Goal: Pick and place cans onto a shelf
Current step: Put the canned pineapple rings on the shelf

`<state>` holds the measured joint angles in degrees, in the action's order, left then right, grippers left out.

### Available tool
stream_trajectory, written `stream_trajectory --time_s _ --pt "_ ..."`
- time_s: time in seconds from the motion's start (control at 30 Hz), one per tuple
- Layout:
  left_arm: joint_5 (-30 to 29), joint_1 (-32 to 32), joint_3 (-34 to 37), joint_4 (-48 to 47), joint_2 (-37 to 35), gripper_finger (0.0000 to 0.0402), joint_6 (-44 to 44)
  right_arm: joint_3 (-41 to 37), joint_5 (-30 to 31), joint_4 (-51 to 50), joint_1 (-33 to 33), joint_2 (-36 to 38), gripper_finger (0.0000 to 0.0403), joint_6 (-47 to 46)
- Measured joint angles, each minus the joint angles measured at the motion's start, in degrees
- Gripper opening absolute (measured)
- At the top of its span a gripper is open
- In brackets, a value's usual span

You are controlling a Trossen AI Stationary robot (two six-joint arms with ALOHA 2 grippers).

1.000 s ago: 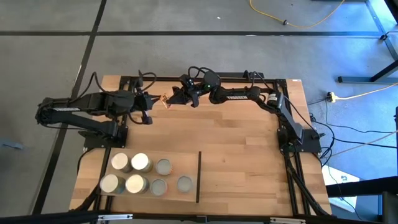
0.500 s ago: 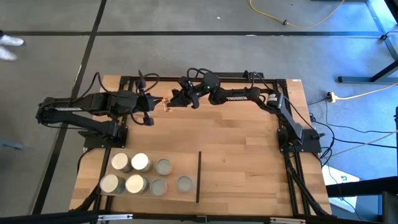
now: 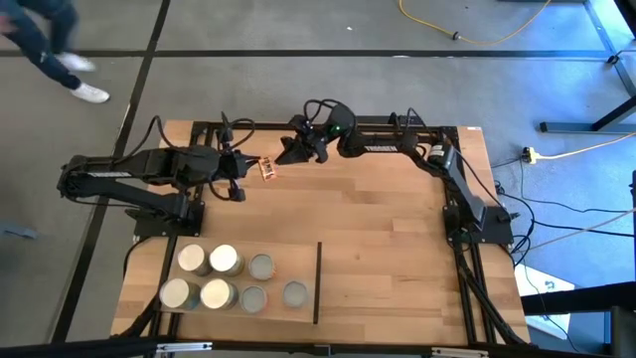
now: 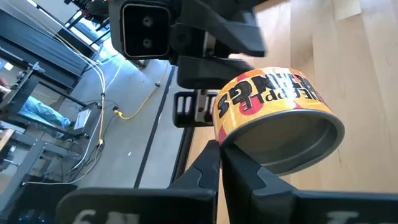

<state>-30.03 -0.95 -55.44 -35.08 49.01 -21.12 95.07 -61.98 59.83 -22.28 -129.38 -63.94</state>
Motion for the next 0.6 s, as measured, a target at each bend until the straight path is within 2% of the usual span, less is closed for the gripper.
stream_trajectory --time_s 0.13,0.3,0.6 --pt "0.07 0.0 0.0 -0.01 -0.04 0.0 0.0 0.0 -2.01 -0.43 -2.17 0.0 0.0066 1.09" --pt "3.63 0.0 -0.51 -0.47 -0.74 0.0 0.58 0.0 -4.13 -0.44 -4.48 0.0 0.0067 2.23" --pt "8.74 0.0 -10.68 -9.32 1.93 0.0 10.93 0.0 -10.22 -0.44 -5.3 0.0 0.0067 4.2"
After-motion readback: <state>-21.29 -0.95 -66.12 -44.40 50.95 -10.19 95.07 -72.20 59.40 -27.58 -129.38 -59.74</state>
